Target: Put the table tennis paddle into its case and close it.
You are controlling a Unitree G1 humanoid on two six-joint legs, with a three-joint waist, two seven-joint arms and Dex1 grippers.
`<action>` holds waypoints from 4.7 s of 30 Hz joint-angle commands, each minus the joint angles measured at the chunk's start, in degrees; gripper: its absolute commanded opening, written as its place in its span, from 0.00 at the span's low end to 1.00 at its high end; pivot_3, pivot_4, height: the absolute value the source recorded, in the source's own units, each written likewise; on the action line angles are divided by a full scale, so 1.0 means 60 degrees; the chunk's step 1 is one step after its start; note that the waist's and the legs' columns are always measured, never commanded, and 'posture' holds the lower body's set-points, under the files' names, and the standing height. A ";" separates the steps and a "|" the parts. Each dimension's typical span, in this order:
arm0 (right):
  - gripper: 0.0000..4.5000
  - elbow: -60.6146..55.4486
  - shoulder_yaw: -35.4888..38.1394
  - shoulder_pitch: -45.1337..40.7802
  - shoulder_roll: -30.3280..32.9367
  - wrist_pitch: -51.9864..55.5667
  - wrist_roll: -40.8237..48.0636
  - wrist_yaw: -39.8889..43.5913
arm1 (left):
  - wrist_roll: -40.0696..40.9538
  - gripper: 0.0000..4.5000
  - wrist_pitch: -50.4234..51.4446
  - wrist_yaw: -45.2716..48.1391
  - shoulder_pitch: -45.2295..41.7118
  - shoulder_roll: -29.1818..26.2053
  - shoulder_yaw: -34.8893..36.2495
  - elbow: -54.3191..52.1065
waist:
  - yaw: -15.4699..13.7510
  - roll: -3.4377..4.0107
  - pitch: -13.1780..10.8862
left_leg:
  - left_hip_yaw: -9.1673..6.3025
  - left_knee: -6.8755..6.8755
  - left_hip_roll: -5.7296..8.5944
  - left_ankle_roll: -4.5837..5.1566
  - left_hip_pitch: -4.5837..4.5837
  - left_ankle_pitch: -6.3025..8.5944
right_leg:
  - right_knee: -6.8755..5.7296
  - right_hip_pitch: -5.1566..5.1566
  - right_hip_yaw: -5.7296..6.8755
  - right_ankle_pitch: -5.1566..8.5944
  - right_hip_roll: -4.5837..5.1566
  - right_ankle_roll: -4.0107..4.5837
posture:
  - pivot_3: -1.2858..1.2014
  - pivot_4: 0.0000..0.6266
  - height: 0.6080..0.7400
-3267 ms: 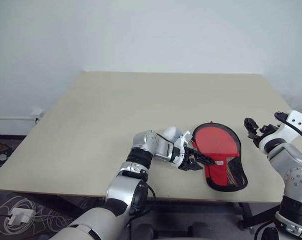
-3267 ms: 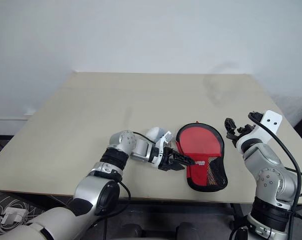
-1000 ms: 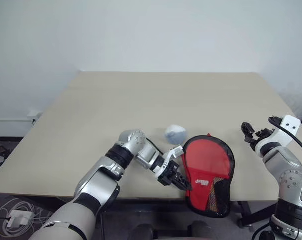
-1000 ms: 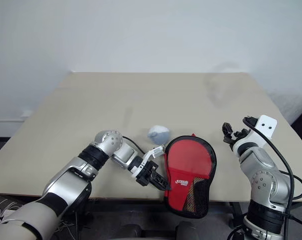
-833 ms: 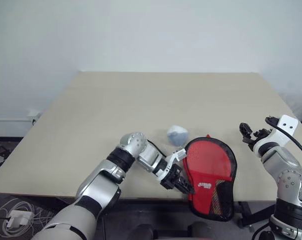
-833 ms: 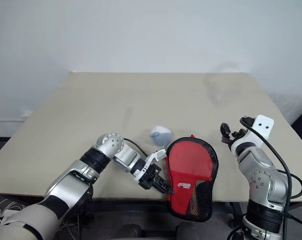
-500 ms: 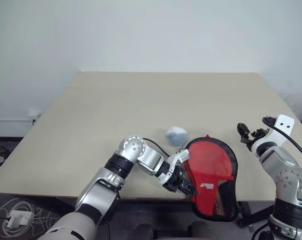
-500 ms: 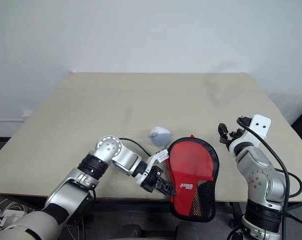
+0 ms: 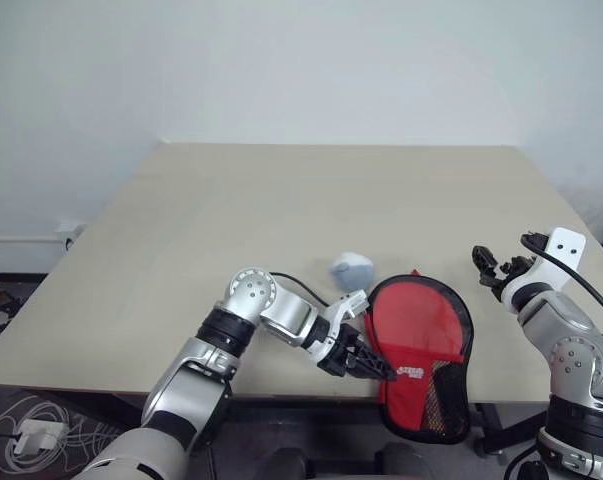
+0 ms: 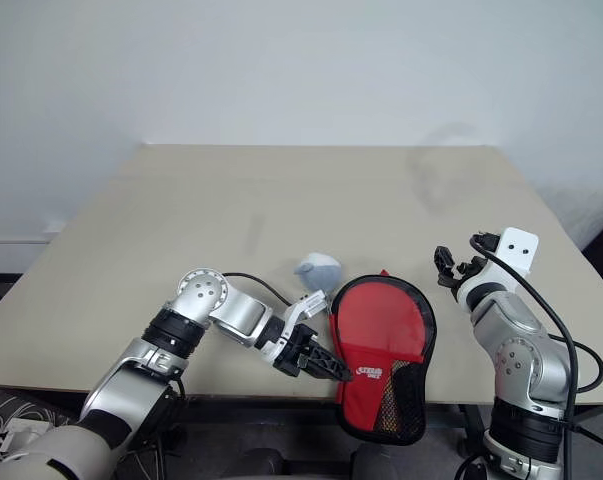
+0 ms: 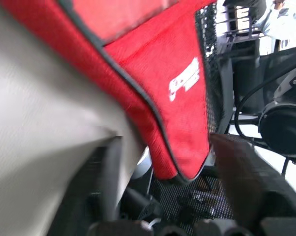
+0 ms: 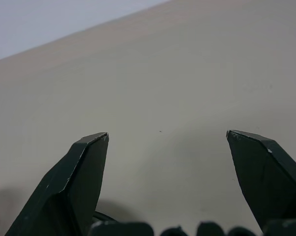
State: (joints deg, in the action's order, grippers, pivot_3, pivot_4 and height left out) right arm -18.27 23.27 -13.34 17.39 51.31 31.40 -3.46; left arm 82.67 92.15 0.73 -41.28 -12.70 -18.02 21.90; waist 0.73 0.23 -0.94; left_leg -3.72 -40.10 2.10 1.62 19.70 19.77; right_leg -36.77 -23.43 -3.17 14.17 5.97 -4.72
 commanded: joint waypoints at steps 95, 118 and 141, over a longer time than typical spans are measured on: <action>0.22 0.1287 -0.6280 0.2772 -0.0123 -0.1160 -0.4105 0.3779 | -1.4657 0.23 -1.5356 0.4676 -0.4968 0.4425 0.2131 0.9224 | 0.0061 -0.0248 0.0059 | -0.0065 0.0030 -0.0020 0.0009 -0.0160 0.0006 | 0.0034 0.0194 0.0108 0.0004 -0.0011 -0.0005 | 0.52 0.00 0.82; 0.22 -0.0476 -0.5422 0.2928 0.1141 -0.1363 -0.3193 0.5237 | -1.3848 0.86 -1.4840 0.9953 -0.4311 0.3098 0.2888 0.8623 | 0.0021 -0.0231 0.0054 | -0.0064 0.0029 -0.0019 0.0054 -0.0157 0.0031 | 0.0044 0.0194 0.0111 0.0005 -0.0009 -0.0005 | 0.52 0.00 0.82; 0.78 -0.0477 -0.4857 0.2587 0.1204 -0.1415 -0.2569 0.5405 | -1.3247 1.00 -1.3955 1.1279 -0.4384 0.2558 0.3300 0.8206 | -0.0032 -0.0219 0.0043 | -0.0056 0.0021 -0.0019 0.0038 -0.0145 0.0022 | 0.0043 0.0186 0.0109 0.0005 -0.0008 -0.0005 | 0.52 0.00 0.82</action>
State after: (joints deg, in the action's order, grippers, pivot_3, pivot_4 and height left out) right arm -22.55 -6.85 1.78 24.39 41.51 15.74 29.64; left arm 2.50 8.39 67.39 -66.20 3.71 1.46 73.85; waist 0.54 -1.09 -0.68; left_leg -4.06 -39.98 1.99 1.85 18.83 19.91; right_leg -36.52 -22.31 -2.52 14.20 5.92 -4.75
